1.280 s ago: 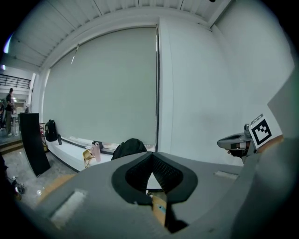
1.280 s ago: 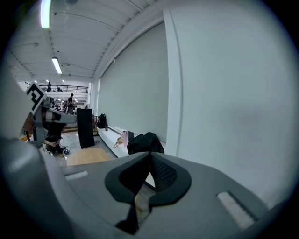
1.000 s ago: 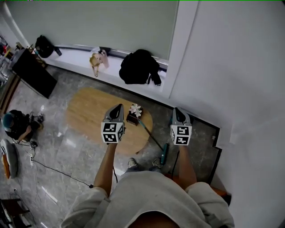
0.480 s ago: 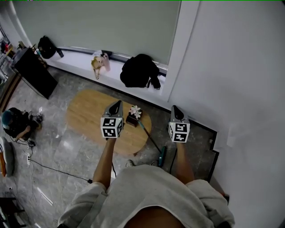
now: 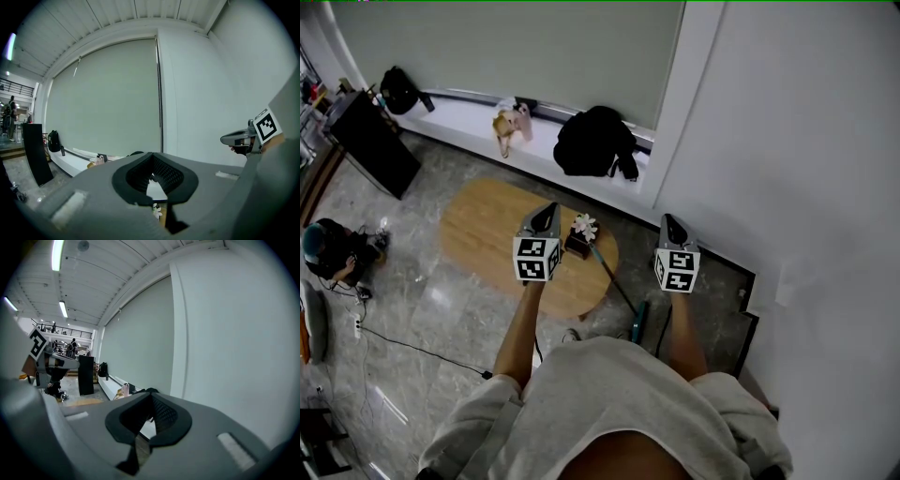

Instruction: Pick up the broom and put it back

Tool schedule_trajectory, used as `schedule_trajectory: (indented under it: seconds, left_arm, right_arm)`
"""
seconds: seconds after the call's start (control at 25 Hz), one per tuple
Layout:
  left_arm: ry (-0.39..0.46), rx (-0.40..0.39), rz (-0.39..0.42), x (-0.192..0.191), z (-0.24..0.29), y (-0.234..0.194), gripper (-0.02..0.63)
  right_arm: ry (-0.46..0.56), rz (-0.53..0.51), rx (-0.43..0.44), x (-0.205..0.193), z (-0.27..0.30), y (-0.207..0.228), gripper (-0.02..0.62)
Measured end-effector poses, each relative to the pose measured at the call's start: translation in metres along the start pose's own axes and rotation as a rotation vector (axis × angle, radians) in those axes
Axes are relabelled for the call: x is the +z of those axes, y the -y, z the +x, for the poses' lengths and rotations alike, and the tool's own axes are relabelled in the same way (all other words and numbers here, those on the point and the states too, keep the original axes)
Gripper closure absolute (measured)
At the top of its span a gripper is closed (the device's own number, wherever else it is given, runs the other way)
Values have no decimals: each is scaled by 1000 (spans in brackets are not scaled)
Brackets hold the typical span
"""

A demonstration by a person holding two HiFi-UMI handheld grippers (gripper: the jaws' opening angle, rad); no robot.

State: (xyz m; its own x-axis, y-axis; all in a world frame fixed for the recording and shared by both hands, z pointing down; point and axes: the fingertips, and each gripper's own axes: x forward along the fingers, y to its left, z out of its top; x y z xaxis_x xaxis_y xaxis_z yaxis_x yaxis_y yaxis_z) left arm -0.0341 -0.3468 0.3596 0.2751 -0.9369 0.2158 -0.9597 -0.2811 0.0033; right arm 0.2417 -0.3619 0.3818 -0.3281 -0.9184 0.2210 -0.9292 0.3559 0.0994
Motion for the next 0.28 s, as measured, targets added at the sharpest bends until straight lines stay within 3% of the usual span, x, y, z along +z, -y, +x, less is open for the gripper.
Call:
schedule_trajectory:
  seconds: [0.28]
  left_arm:
    - [4, 3, 7, 2, 0, -3, 606]
  right_arm:
    - [-4, 17, 4, -2, 4, -3, 595]
